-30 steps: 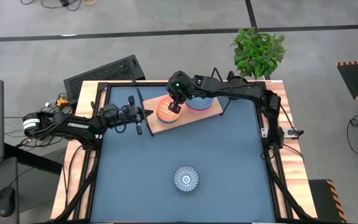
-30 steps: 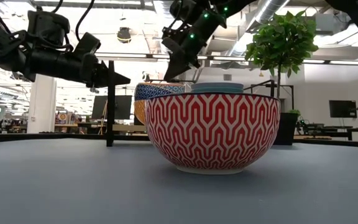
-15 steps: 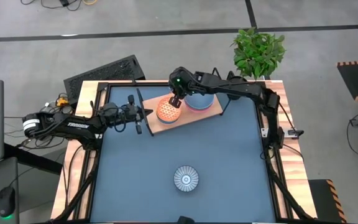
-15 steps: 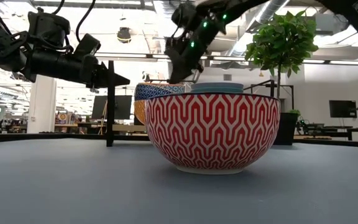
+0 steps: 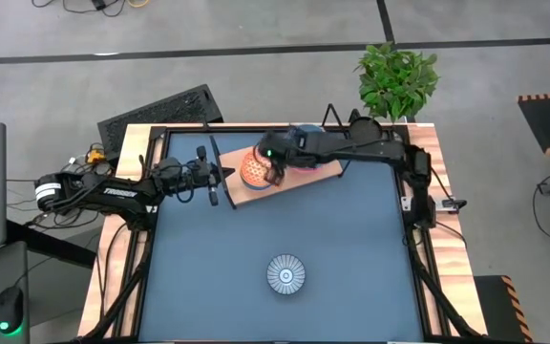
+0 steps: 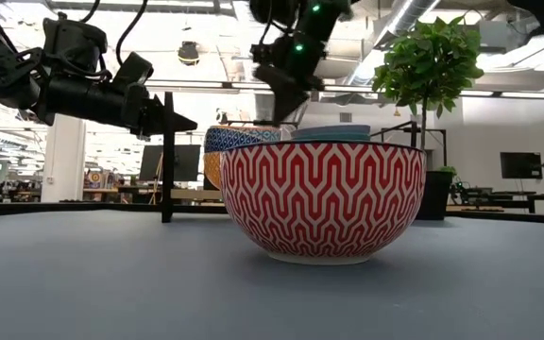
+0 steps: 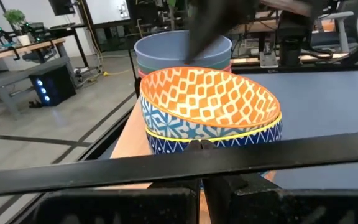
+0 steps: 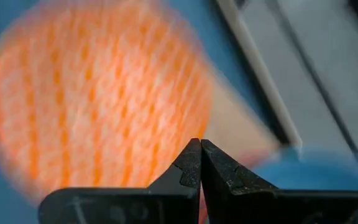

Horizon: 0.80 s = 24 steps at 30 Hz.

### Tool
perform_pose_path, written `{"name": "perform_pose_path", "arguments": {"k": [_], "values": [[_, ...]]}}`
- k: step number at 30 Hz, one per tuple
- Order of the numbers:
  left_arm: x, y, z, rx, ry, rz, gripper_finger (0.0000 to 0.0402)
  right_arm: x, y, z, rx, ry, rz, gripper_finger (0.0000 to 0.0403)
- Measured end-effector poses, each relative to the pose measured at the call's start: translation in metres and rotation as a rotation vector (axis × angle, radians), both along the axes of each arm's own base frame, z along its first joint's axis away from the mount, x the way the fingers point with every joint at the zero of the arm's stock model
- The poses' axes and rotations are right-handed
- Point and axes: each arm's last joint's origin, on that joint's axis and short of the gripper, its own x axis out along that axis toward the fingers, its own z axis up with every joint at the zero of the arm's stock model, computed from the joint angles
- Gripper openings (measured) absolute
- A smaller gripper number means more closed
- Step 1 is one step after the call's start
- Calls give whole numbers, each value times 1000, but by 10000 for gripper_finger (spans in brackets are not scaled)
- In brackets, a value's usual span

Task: Place and stack bowls onto a shelf
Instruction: Adjust the stacked colored bowls

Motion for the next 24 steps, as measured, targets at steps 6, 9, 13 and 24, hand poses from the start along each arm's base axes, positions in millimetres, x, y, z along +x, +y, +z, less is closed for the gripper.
{"name": "perform_pose_path", "arguments": {"k": [6,9,13,24], "values": [[0,0,-1,-7,11,-7,0,-4,44,-16,63,114,13,19],[0,0,-1,-8,11,-9,0,-3,57,-27,71,109,20,22],[0,0,-1,-14,9,-8,0,-7,59,-38,88,134,-27,25],[0,0,-1,-16,5,-8,0,-10,54,-65,136,114,-52,26]]}}
